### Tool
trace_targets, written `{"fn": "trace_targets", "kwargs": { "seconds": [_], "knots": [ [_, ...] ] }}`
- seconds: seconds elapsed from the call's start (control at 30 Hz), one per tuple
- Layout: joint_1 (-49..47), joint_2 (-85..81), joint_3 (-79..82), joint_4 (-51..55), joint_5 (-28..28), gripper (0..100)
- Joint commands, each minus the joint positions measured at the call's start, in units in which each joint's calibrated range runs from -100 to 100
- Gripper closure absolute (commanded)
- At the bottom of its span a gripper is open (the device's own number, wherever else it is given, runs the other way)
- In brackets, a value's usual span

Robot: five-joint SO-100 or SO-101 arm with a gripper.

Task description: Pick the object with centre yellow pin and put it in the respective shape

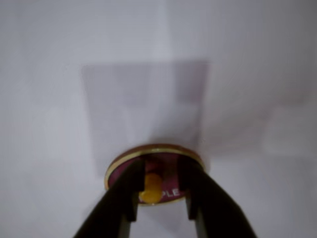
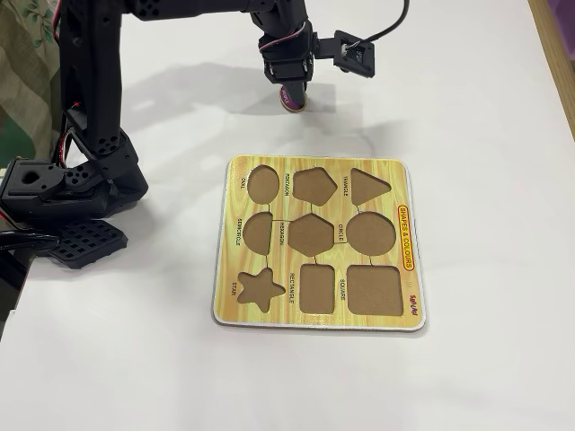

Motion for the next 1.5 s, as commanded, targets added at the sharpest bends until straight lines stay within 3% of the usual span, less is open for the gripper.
{"fn": "trace_targets", "kwargs": {
  "seconds": [0.0, 1.47],
  "knots": [
    [0.75, -0.58, 0.27, 0.25, 1.01, 91],
    [-2.08, -10.37, 8.72, -0.36, 1.33, 91]
  ]
}}
